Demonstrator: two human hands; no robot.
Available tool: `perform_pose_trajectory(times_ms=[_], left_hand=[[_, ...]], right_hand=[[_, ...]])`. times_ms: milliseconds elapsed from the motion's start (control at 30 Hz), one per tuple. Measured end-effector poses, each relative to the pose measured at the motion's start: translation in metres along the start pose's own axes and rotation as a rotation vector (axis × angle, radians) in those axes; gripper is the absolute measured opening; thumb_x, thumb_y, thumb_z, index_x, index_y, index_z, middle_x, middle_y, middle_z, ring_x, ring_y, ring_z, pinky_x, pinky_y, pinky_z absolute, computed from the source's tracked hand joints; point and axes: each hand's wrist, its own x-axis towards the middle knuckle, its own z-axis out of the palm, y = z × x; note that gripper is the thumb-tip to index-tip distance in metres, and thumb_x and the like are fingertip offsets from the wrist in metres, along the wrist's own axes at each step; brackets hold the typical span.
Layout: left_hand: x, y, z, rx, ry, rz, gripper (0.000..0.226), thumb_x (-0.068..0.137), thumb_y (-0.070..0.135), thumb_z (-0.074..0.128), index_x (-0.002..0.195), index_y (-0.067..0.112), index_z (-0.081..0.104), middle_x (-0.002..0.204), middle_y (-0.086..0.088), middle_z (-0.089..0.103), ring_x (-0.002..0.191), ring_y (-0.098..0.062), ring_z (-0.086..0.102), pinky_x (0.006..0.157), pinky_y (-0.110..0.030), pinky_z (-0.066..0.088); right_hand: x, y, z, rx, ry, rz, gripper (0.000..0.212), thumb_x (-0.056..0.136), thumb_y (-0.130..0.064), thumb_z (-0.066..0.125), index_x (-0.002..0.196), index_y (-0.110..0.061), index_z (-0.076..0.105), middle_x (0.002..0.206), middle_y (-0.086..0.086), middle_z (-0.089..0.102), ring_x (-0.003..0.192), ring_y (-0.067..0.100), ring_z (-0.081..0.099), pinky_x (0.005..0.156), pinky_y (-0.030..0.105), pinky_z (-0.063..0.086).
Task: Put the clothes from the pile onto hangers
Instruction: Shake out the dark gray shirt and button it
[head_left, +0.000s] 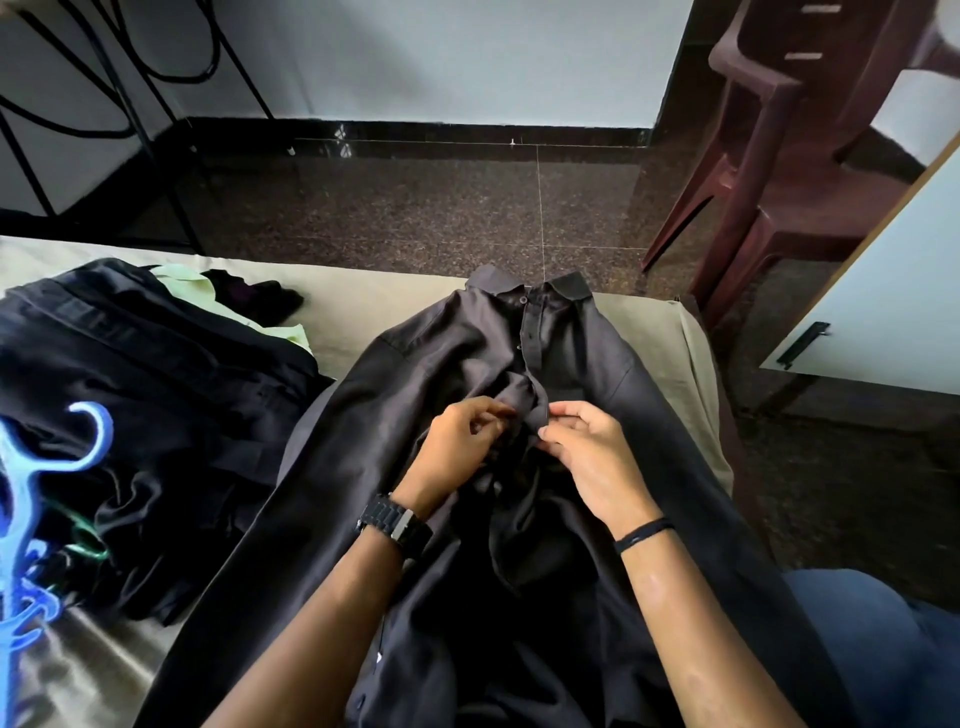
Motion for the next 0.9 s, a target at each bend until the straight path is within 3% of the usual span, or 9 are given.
perform_pose_trajectory(times_ms=[100, 200, 333, 400, 467, 667, 767, 900], left_hand=[[-0.002, -0.007, 0.007, -0.165, -0.055, -0.104, 0.022, 0.088, -0.009, 0.055, 0.103, 0.004, 0.064, 0.08, -0.007, 0.066, 0.067, -0.013, 0.061, 0.062, -0.021, 0.054], [-0.006, -0.006, 0.014, -0.342, -0.037, -0.168, 0.023, 0.085, -0.013, 0.058, 0.091, 0.009, 0.062, 0.078, -0.009, 0.065, 0.062, -0.01, 0.061, 0.06, -0.018, 0.053], [-0.01, -0.005, 0.017, -0.485, -0.075, -0.207, 0.021, 0.081, -0.009, 0.066, 0.092, 0.008, 0.06, 0.079, -0.008, 0.067, 0.061, -0.007, 0.064, 0.061, -0.017, 0.053], [-0.01, -0.004, 0.017, -0.482, -0.06, -0.204, 0.022, 0.081, -0.01, 0.066, 0.091, 0.008, 0.059, 0.079, -0.008, 0.065, 0.061, -0.007, 0.063, 0.058, -0.016, 0.052], [-0.01, -0.003, 0.017, -0.492, -0.026, -0.208, 0.024, 0.08, -0.013, 0.065, 0.09, 0.008, 0.058, 0.078, -0.008, 0.064, 0.059, -0.006, 0.063, 0.057, -0.016, 0.051], [-0.011, 0.001, 0.015, -0.495, 0.105, -0.205, 0.025, 0.077, -0.01, 0.07, 0.086, 0.009, 0.058, 0.073, -0.006, 0.067, 0.06, -0.013, 0.061, 0.063, -0.023, 0.053], [-0.01, 0.002, 0.016, -0.424, 0.146, -0.19, 0.025, 0.074, -0.007, 0.074, 0.083, 0.012, 0.06, 0.073, -0.005, 0.069, 0.068, -0.017, 0.064, 0.075, -0.034, 0.055], [-0.011, 0.003, 0.019, -0.311, 0.209, -0.151, 0.025, 0.075, -0.006, 0.072, 0.081, 0.015, 0.061, 0.074, -0.003, 0.069, 0.065, -0.015, 0.063, 0.073, -0.036, 0.056]], right_hand=[[0.001, 0.005, -0.001, -0.161, 0.049, -0.054, 0.028, 0.08, 0.013, 0.06, 0.089, -0.014, 0.058, 0.076, 0.007, 0.063, 0.071, 0.018, 0.061, 0.072, 0.031, 0.051], [0.0, 0.01, -0.002, -0.339, 0.101, -0.126, 0.022, 0.08, 0.005, 0.064, 0.081, -0.017, 0.058, 0.074, 0.005, 0.065, 0.073, 0.021, 0.064, 0.072, 0.035, 0.055], [-0.005, 0.014, 0.002, -0.495, 0.076, -0.253, 0.014, 0.078, -0.004, 0.071, 0.078, -0.015, 0.062, 0.075, 0.0, 0.067, 0.073, 0.013, 0.065, 0.068, 0.023, 0.054], [-0.006, 0.013, 0.002, -0.591, 0.066, -0.296, 0.017, 0.077, -0.005, 0.073, 0.081, -0.017, 0.062, 0.076, -0.006, 0.066, 0.071, 0.002, 0.063, 0.064, 0.01, 0.047], [-0.007, 0.013, 0.001, -0.649, 0.047, -0.315, 0.019, 0.077, -0.002, 0.072, 0.084, -0.018, 0.064, 0.076, -0.007, 0.065, 0.069, 0.001, 0.062, 0.062, 0.005, 0.045], [-0.016, 0.012, 0.004, -0.709, 0.134, -0.439, 0.019, 0.078, 0.001, 0.07, 0.087, -0.015, 0.062, 0.076, -0.006, 0.064, 0.068, 0.003, 0.062, 0.063, 0.013, 0.049], [-0.02, 0.009, 0.012, -0.626, 0.136, -0.443, 0.025, 0.076, 0.0, 0.071, 0.086, -0.017, 0.057, 0.075, -0.007, 0.064, 0.067, 0.003, 0.062, 0.062, 0.01, 0.047], [-0.023, 0.004, 0.013, -0.574, 0.185, -0.491, 0.025, 0.076, 0.002, 0.069, 0.083, -0.017, 0.054, 0.072, -0.009, 0.062, 0.069, -0.002, 0.06, 0.06, 0.006, 0.043]])
